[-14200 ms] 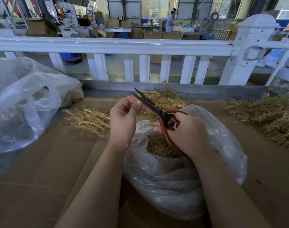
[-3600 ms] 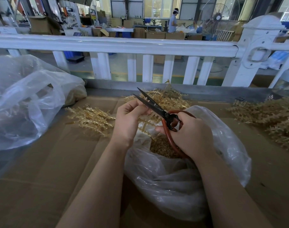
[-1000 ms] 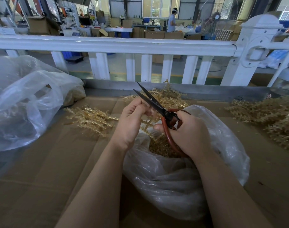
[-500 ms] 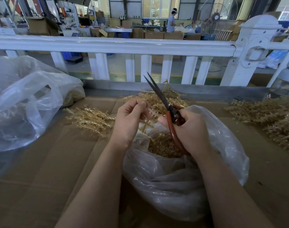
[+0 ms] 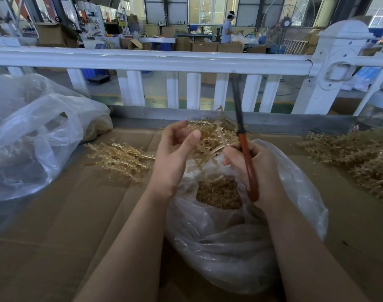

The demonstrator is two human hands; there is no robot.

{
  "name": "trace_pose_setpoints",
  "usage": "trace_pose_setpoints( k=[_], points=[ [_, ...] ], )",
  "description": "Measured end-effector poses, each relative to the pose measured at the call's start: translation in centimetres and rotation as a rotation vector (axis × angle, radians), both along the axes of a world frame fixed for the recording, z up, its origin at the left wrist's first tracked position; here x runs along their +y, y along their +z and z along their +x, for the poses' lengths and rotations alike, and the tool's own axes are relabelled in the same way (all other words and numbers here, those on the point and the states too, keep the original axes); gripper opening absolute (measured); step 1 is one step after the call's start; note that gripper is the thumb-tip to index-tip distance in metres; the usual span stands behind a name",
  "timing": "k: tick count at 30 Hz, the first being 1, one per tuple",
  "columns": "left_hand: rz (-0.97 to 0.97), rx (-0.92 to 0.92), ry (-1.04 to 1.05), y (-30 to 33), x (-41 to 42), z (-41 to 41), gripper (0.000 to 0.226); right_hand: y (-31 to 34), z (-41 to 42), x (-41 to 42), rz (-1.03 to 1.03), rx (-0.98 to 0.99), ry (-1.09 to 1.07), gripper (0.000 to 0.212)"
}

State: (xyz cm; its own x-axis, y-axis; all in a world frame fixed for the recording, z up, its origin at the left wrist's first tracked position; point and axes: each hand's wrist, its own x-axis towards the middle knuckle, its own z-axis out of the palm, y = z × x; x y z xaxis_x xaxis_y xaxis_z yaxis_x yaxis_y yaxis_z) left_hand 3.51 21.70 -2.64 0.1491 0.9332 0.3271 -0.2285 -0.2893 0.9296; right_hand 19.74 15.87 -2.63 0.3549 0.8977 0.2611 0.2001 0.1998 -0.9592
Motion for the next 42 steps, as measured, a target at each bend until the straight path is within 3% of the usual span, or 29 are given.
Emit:
trace_pose_setpoints(
  k=[3, 6, 7, 8, 12, 17, 22, 30, 42],
  points=[
    [-0.123, 0.036, -0.020, -0.1, 0.3, -0.3, 0.080, -0.1, 0.7, -0.4, 0.086, 0.170, 0.101, 0.018],
    [-0.248, 0.048, -0.211, -0.1, 0.1, -0.2, 0.116, -0.3, 1.1, -0.6, 0.155, 0.247, 0.187, 0.028],
    [-0.295, 0.028, -0.298, 0.0, 0.0, -0.2, 0.118, -0.3, 1.2, -0.6, 0.164, 0.248, 0.195, 0.029],
    [-0.329, 0.009, -0.384, 0.0, -0.1, -0.1, 0.108, -0.3, 1.1, -0.5, 0.171, 0.246, 0.198, 0.029],
    [-0.335, 0.053, -0.534, 0.1, -0.6, 0.3, 0.034, -0.3, 1.0, -0.5, 0.188, 0.234, 0.195, 0.030],
    [-0.326, 0.053, -0.519, 0.3, -1.0, 0.4, 0.014, -0.3, 0.9, -0.5, 0.196, 0.250, 0.188, 0.029],
    [-0.345, -0.052, -0.544, 0.3, -0.8, 0.2, 0.015, -0.2, 0.6, -0.6, 0.194, 0.249, 0.184, 0.029],
    [-0.265, 0.017, -0.525, 0.4, -1.2, 0.6, 0.038, 0.0, 0.6, -0.6, 0.185, 0.233, 0.158, 0.029],
    [-0.273, -0.050, -0.536, 0.6, -1.3, 0.4, 0.007, 0.5, 0.3, -0.9, 0.165, 0.221, 0.143, 0.020]
  ],
)
